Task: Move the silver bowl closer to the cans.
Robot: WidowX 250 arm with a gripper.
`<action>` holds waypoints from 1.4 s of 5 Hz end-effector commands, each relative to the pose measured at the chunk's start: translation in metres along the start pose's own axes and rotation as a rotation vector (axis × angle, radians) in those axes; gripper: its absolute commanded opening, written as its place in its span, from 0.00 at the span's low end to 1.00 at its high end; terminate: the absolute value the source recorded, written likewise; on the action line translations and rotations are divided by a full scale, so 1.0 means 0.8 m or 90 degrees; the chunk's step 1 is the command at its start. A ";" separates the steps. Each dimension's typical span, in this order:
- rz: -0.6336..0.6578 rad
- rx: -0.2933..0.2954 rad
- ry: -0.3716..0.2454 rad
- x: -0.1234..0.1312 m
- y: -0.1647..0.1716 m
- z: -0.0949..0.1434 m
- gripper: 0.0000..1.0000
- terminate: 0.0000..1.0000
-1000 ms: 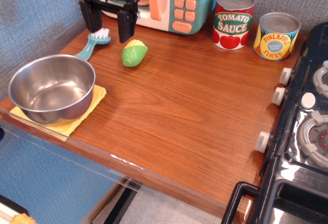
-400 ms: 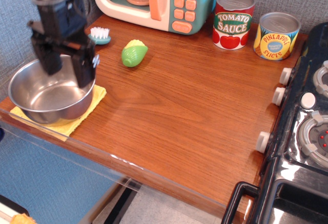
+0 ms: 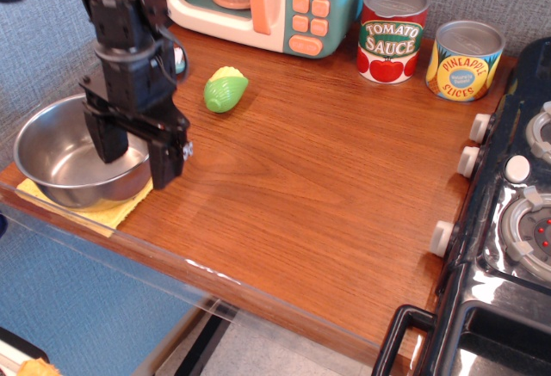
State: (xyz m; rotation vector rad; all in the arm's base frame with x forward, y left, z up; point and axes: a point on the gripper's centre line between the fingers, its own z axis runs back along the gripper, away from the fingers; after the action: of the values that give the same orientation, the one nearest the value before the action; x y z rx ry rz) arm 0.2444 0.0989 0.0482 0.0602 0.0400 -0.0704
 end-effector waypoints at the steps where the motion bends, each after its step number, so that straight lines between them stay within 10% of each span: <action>1: -0.012 0.012 -0.015 0.004 -0.003 -0.001 0.00 0.00; 5: -0.043 0.051 -0.035 0.005 -0.006 0.017 0.00 0.00; 7: -0.170 0.095 -0.119 0.073 -0.085 0.095 0.00 0.00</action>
State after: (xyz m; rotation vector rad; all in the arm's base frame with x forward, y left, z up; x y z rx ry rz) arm 0.2999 0.0199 0.1036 0.1837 -0.1013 -0.3544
